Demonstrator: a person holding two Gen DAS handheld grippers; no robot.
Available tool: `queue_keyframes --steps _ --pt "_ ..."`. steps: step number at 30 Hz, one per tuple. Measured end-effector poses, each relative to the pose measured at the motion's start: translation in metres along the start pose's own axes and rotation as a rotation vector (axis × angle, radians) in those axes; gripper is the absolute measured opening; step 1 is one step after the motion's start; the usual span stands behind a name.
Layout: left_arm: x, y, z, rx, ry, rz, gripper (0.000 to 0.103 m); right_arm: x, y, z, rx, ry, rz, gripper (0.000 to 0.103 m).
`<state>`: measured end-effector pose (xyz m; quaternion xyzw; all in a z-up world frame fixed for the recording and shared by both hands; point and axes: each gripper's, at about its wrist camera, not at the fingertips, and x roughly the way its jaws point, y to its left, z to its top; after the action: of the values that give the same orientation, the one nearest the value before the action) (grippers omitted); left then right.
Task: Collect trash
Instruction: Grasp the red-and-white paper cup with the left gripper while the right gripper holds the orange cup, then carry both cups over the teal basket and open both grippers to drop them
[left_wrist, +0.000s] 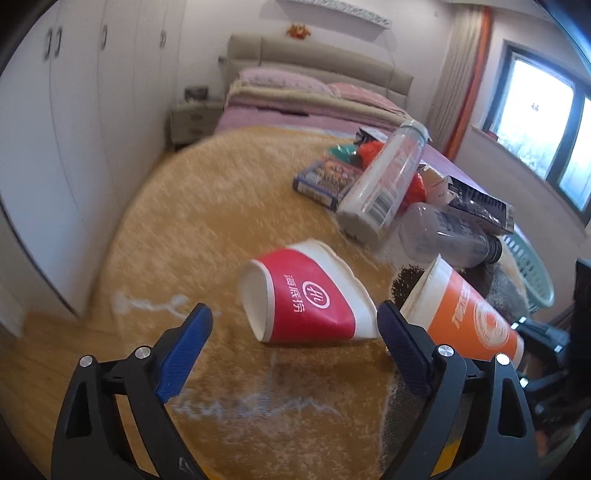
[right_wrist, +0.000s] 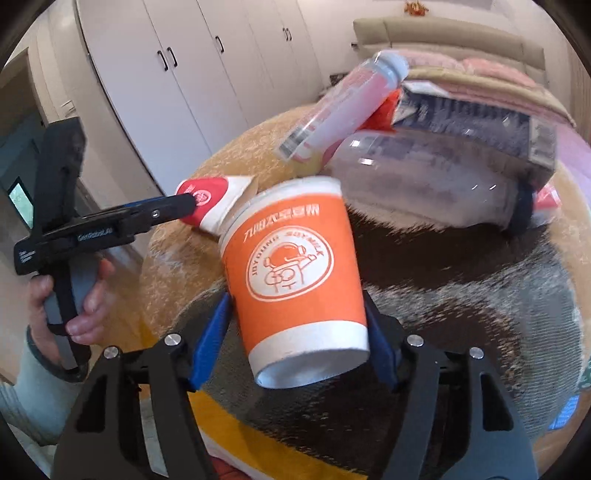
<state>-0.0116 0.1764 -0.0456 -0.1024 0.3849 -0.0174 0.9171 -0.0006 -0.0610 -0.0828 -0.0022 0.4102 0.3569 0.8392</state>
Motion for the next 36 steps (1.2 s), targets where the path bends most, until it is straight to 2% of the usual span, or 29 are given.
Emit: queue_keyframes --steps 3,7,13,21,26,36 --pt "0.013 0.006 0.002 -0.046 0.027 -0.051 0.084 0.003 0.002 -0.002 0.004 -0.004 -0.008 0.064" --pt "0.025 0.009 0.003 -0.074 0.051 -0.09 0.051 -0.007 0.006 -0.004 0.001 -0.04 -0.011 0.062" --pt "0.017 0.003 0.002 -0.082 -0.001 -0.102 0.034 -0.028 0.016 -0.002 -0.033 -0.119 -0.079 0.061" --pt "-0.008 -0.021 0.012 -0.023 -0.094 -0.117 0.031 -0.058 0.015 0.002 -0.054 -0.205 -0.156 0.061" --pt "-0.021 -0.043 0.019 0.026 -0.133 -0.154 0.031 -0.082 -0.002 0.004 -0.006 -0.265 -0.195 0.061" --pt "-0.01 -0.14 0.051 0.171 -0.175 -0.295 0.031 -0.146 -0.074 -0.003 0.165 -0.389 -0.371 0.061"
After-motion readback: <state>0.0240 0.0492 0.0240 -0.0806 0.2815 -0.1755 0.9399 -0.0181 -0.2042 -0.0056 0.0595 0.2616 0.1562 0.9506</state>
